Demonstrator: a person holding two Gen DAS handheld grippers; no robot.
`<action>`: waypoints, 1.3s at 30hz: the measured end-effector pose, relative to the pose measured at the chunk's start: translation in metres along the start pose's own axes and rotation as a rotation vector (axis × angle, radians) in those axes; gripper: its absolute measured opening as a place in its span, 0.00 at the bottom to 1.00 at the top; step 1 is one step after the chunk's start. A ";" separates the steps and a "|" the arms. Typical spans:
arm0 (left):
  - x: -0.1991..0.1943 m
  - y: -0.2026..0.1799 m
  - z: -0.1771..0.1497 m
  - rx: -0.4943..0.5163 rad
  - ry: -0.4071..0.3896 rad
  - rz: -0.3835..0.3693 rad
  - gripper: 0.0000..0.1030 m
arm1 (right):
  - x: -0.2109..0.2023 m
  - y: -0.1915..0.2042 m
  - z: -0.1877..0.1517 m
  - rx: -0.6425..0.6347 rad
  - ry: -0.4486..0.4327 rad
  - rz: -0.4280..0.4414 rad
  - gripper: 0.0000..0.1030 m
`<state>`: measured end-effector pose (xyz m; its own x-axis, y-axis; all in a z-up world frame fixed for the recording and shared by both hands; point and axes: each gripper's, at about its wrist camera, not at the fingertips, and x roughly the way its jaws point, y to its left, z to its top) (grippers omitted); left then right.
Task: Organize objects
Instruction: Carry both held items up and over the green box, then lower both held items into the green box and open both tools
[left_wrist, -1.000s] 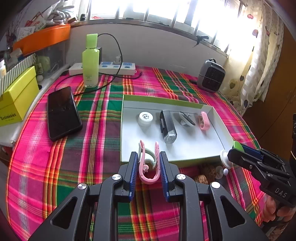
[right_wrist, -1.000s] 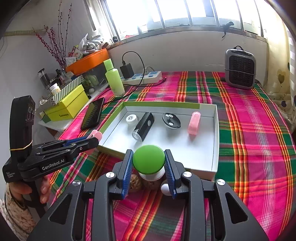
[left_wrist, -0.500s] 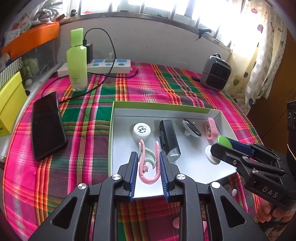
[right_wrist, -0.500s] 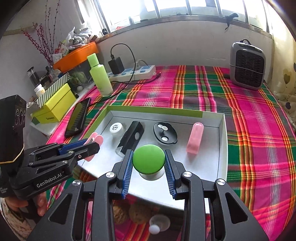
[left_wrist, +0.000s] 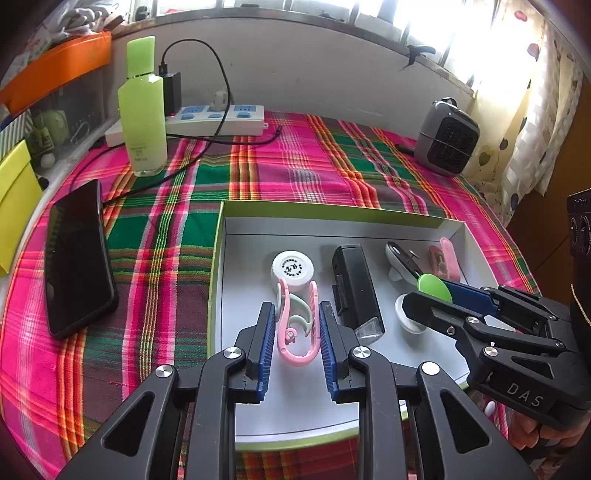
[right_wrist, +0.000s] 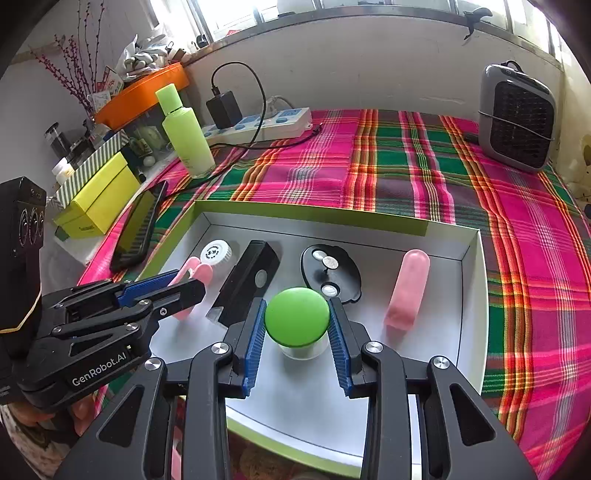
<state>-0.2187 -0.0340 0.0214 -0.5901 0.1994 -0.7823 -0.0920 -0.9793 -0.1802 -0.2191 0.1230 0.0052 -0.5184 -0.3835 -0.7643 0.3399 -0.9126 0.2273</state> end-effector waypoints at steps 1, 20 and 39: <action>0.001 0.000 0.000 0.001 0.002 0.000 0.21 | 0.001 0.000 0.000 -0.001 0.001 -0.003 0.34; 0.012 -0.006 0.008 0.025 -0.003 0.027 0.21 | 0.010 -0.001 0.007 -0.031 -0.002 -0.036 0.34; 0.008 -0.007 0.006 0.026 -0.001 0.020 0.35 | 0.008 0.004 0.002 -0.051 0.000 -0.056 0.34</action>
<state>-0.2276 -0.0253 0.0196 -0.5925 0.1794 -0.7853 -0.1004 -0.9837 -0.1490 -0.2232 0.1161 0.0015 -0.5378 -0.3317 -0.7750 0.3500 -0.9242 0.1527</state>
